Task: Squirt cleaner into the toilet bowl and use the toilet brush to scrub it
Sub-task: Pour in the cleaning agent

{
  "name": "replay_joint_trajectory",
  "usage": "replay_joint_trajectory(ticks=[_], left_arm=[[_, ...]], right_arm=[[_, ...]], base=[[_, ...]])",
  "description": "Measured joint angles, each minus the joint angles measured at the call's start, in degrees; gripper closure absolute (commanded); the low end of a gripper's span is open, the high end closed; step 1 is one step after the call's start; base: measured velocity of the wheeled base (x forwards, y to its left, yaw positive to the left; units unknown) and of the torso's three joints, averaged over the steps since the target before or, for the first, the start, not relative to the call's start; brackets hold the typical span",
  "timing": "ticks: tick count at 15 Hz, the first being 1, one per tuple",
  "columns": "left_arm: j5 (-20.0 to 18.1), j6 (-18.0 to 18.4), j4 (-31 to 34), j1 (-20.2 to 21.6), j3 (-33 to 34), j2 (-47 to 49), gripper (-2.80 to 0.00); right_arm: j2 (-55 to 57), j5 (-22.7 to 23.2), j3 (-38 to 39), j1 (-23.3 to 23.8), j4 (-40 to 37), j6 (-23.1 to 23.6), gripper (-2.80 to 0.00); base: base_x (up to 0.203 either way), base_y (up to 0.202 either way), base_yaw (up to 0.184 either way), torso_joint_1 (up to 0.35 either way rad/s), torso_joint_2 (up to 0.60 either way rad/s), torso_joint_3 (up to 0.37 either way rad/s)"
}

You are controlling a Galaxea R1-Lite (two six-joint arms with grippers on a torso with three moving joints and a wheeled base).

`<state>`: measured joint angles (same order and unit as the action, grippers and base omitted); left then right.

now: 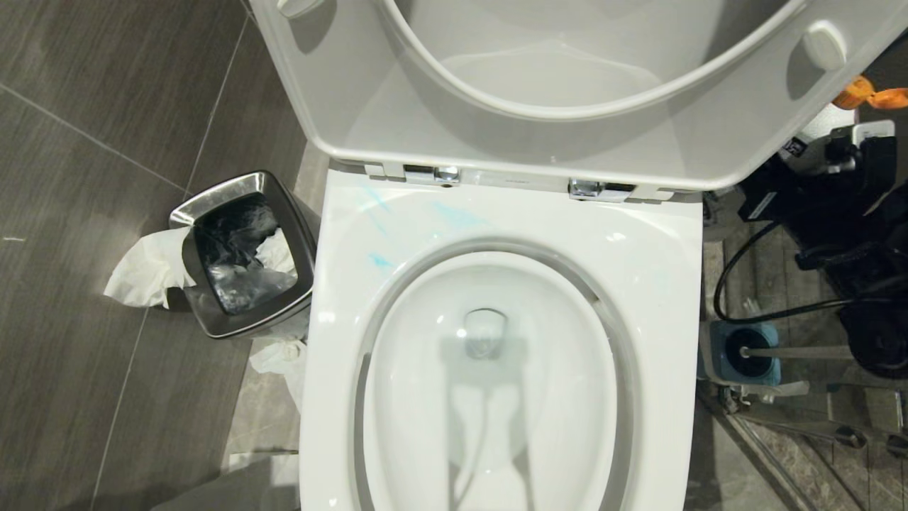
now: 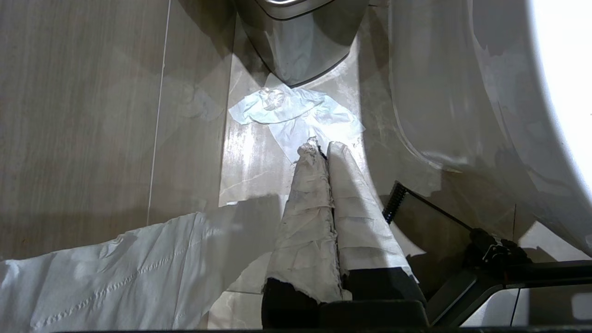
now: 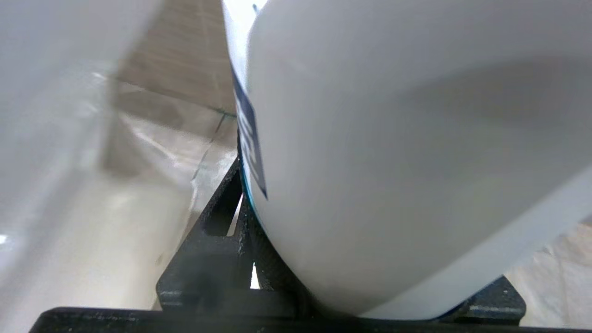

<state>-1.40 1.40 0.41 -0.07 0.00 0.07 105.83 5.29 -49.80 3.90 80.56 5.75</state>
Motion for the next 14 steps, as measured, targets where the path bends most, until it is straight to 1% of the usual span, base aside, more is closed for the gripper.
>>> replay_joint_trajectory(ticks=[3, 9, 12, 14], left_arm=[[-0.02, -0.02, -0.01, 0.00, 0.00, 0.00, 0.00], [-0.02, -0.02, -0.01, -0.02, 0.00, 0.00, 0.00], [0.02, 0.03, -0.01, 0.00, 0.00, 0.00, 0.00], [-0.02, 0.00, -0.01, -0.02, 0.00, 0.00, 0.00]], right_arm=[[-9.58, -0.86, 7.37, 0.06, -2.50, -0.61, 0.00], [-27.95, -4.67, 17.16, 0.17, -12.52, -3.15, 0.00], [-35.31, -4.41, 22.26, 0.00, -14.78, -3.08, 0.00], [-39.67, -4.25, 23.63, -0.11, -17.91, -3.01, 0.00]], base=[[0.000, 0.000, 0.000, 0.000, 0.00, 0.000], [0.000, 0.000, 0.000, 0.000, 0.00, 0.000], [0.000, 0.000, 0.000, 0.000, 0.00, 0.000], [0.000, 0.000, 0.000, 0.000, 0.00, 0.000]])
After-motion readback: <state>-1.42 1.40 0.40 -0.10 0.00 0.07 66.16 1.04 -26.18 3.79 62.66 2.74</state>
